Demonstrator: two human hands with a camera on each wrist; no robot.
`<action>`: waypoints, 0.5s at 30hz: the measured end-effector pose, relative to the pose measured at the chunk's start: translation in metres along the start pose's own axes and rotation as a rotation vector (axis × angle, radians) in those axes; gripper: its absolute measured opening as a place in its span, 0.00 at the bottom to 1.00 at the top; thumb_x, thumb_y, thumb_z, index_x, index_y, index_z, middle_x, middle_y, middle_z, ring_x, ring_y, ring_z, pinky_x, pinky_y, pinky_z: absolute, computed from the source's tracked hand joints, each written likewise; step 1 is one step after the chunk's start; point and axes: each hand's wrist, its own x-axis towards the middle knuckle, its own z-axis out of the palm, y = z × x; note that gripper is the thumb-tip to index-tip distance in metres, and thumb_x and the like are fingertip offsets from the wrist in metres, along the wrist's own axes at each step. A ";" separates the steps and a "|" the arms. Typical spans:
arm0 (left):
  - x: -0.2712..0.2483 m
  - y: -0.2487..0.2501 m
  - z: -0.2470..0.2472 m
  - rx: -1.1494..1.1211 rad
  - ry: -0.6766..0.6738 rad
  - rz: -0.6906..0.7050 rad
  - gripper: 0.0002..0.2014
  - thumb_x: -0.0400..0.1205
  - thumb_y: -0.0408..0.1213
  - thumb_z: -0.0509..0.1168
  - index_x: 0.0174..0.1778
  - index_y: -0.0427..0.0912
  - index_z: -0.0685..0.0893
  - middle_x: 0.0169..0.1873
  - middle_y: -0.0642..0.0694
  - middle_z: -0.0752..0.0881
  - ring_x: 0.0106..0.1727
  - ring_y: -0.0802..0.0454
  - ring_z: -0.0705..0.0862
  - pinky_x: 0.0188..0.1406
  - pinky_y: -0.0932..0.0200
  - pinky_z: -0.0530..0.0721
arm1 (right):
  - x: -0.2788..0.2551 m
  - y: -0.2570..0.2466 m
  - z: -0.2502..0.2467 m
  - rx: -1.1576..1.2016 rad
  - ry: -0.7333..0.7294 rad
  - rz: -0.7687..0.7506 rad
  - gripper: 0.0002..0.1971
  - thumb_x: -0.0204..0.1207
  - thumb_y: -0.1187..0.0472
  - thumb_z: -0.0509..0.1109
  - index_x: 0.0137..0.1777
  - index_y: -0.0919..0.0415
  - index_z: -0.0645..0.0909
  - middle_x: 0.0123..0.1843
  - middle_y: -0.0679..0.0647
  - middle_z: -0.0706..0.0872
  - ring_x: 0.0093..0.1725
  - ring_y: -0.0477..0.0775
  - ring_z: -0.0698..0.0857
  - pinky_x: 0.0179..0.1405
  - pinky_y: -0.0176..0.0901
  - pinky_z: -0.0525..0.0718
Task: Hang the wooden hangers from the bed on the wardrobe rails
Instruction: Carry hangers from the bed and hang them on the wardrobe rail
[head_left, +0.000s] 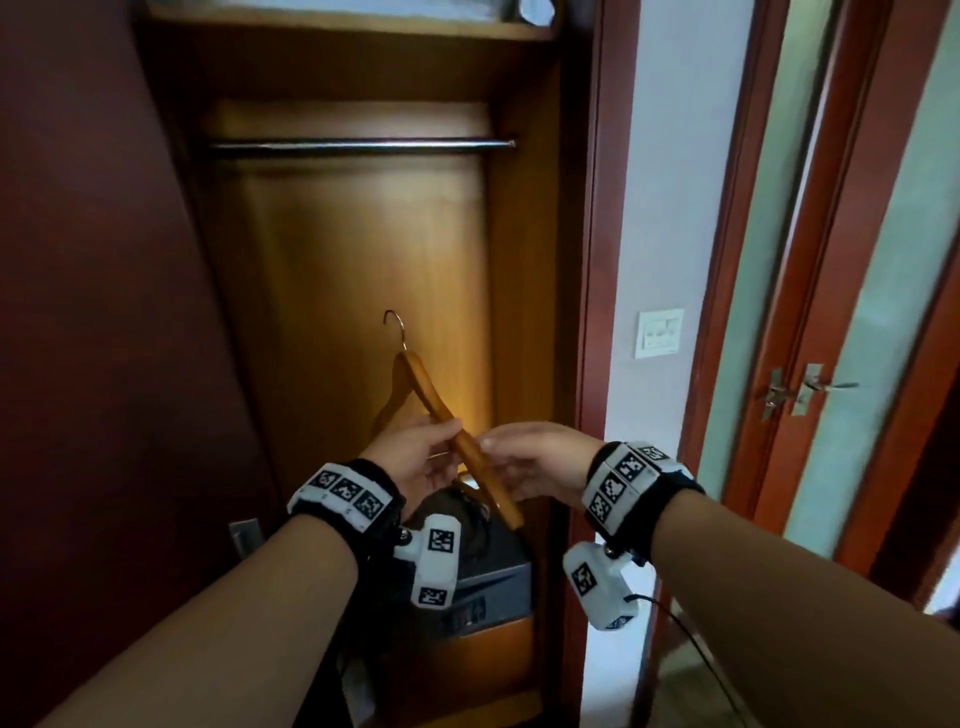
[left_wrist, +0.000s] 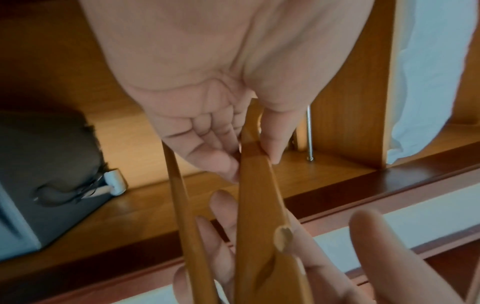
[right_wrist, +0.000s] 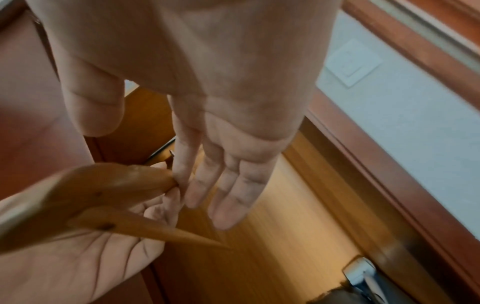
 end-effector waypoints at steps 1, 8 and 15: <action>0.005 0.013 -0.006 0.019 -0.005 0.027 0.08 0.83 0.38 0.72 0.56 0.42 0.83 0.41 0.43 0.87 0.41 0.49 0.84 0.37 0.60 0.81 | 0.011 -0.011 0.002 -0.027 -0.002 -0.009 0.21 0.80 0.49 0.71 0.68 0.60 0.83 0.64 0.61 0.88 0.65 0.62 0.85 0.70 0.63 0.79; 0.051 0.109 -0.053 0.064 -0.050 0.169 0.21 0.84 0.38 0.71 0.70 0.32 0.81 0.52 0.37 0.87 0.49 0.46 0.86 0.39 0.61 0.87 | 0.096 -0.092 0.020 -0.186 0.031 -0.076 0.14 0.81 0.51 0.69 0.61 0.57 0.84 0.49 0.49 0.88 0.53 0.52 0.86 0.57 0.50 0.85; 0.084 0.177 -0.091 0.167 -0.007 0.274 0.11 0.83 0.43 0.72 0.56 0.41 0.87 0.41 0.46 0.92 0.44 0.50 0.89 0.51 0.54 0.83 | 0.171 -0.146 0.033 -0.089 0.123 -0.219 0.15 0.78 0.55 0.74 0.57 0.67 0.86 0.47 0.57 0.92 0.48 0.52 0.90 0.43 0.42 0.88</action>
